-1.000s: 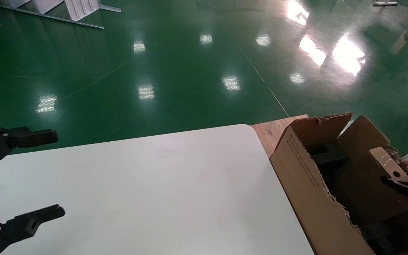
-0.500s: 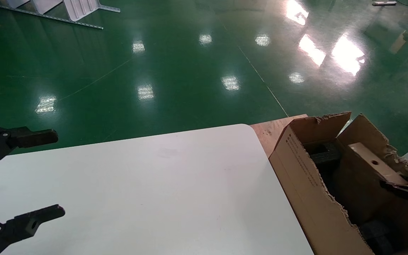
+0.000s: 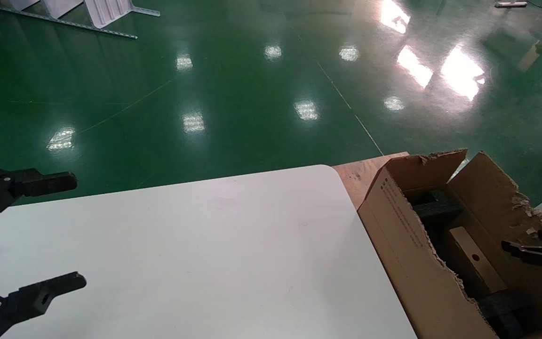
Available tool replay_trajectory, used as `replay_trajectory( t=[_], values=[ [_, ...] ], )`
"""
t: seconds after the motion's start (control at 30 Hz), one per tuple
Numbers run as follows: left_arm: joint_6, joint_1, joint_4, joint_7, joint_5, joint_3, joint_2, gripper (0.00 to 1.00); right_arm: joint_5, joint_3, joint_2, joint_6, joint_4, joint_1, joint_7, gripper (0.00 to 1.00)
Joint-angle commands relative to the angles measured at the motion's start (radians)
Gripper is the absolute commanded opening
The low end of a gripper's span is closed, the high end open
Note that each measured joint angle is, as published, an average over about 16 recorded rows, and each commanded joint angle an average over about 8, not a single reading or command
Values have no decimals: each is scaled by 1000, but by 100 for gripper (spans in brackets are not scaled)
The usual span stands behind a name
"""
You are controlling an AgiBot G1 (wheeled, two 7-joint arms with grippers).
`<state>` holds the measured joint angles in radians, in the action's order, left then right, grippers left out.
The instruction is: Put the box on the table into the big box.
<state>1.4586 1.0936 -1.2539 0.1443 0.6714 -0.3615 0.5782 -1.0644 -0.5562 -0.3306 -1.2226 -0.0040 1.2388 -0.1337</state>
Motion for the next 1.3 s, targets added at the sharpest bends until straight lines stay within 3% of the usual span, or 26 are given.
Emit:
replay_trajectory(
  t=[0.03, 0.43, 0.77, 1.07, 1.3],
  values=[
    [0, 0, 0, 0, 0, 0, 0, 100, 3, 2, -1, -6, 6, 3, -5, 100],
    [0, 0, 0, 0, 0, 0, 0, 100, 77, 54, -9, -118, 195, 98, -32, 100],
    [0, 0, 0, 0, 0, 0, 0, 100, 119, 84, -9, -116, 314, 146, -55, 100],
    [0, 0, 0, 0, 0, 0, 0, 100, 116, 83, -14, -117, 313, 130, -44, 100],
    [0, 0, 0, 0, 0, 0, 0, 100, 139, 103, -41, -133, 412, 101, -7, 100]
  ],
)
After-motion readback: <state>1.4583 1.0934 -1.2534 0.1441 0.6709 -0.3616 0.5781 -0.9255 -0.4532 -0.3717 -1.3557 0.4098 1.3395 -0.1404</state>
